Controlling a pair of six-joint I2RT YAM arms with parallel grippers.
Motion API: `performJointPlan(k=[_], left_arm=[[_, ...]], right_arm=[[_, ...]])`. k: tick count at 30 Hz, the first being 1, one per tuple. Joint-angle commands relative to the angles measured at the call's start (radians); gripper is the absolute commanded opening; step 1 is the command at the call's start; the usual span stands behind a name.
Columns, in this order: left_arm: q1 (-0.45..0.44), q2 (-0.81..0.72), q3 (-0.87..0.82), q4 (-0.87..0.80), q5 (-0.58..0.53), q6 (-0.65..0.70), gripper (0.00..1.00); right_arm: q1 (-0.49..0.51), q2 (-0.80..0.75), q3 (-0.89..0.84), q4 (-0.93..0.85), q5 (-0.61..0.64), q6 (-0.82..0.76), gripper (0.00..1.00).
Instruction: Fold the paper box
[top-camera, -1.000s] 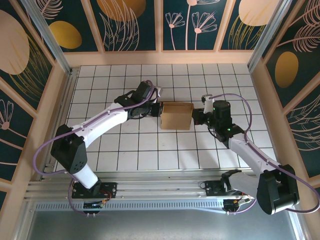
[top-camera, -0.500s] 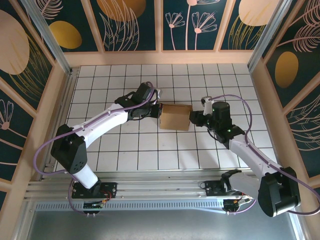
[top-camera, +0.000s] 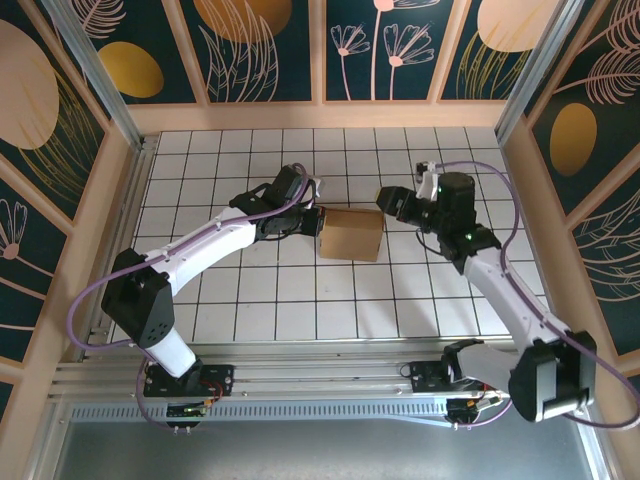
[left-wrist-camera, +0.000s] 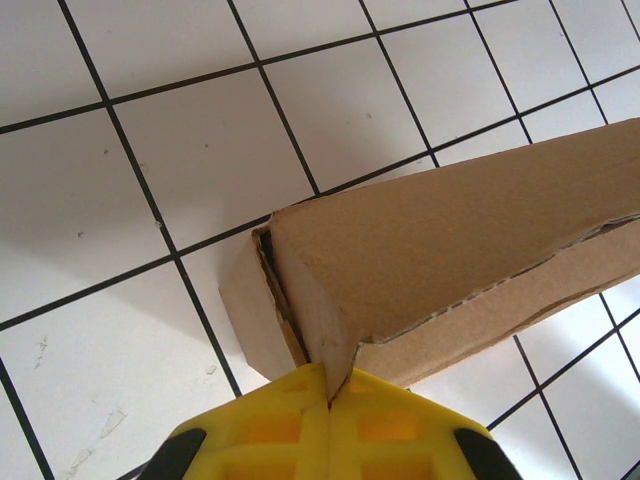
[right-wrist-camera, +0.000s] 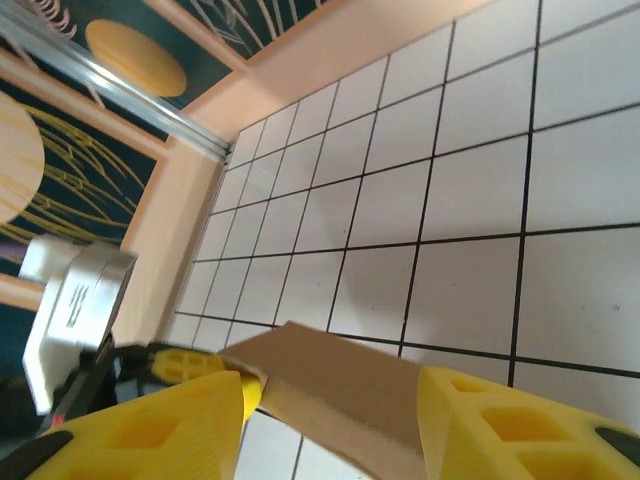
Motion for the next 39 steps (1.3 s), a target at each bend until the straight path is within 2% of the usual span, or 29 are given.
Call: performJointPlan(k=[1,4,6,14,22,25,28,31,33,39], left_arm=[[-0.007,-0.004,-0.021,-0.061,0.000,-0.002,0.02],[-0.007,-0.009,-0.023,-0.049,0.008,-0.013,0.15],[-0.007,-0.011,-0.023,-0.042,0.017,-0.021,0.20],[-0.007,-0.047,-0.028,-0.017,0.041,-0.054,0.30],[-0.007,-0.223,-0.072,0.008,-0.031,-0.129,0.41],[-0.001,-0.259,-0.062,0.020,-0.057,-0.175,0.52],[0.038,-0.232,-0.046,0.029,-0.033,-0.248,0.62],[0.069,-0.167,-0.046,0.094,0.060,-0.309,0.68],[0.077,-0.126,-0.050,0.138,0.095,-0.332,0.70],[0.102,-0.055,-0.099,0.222,0.109,-0.397,0.71]], right_arm=[[-0.018,0.080,0.049,-0.082,-0.038,0.093,0.50],[-0.014,0.115,0.047,-0.111,-0.035,0.081,0.50],[-0.006,0.109,0.019,-0.105,-0.039,0.084,0.49],[-0.001,0.057,-0.073,-0.117,0.042,0.044,0.48],[0.021,0.073,-0.104,-0.094,0.120,0.005,0.49],[0.035,0.092,-0.119,-0.093,0.155,-0.008,0.50],[0.053,0.099,-0.148,-0.072,0.173,-0.007,0.50],[0.062,0.099,-0.179,-0.054,0.183,-0.004,0.50],[0.063,0.097,-0.192,-0.050,0.189,-0.004,0.50],[0.072,0.097,-0.238,-0.005,0.185,-0.009,0.50]])
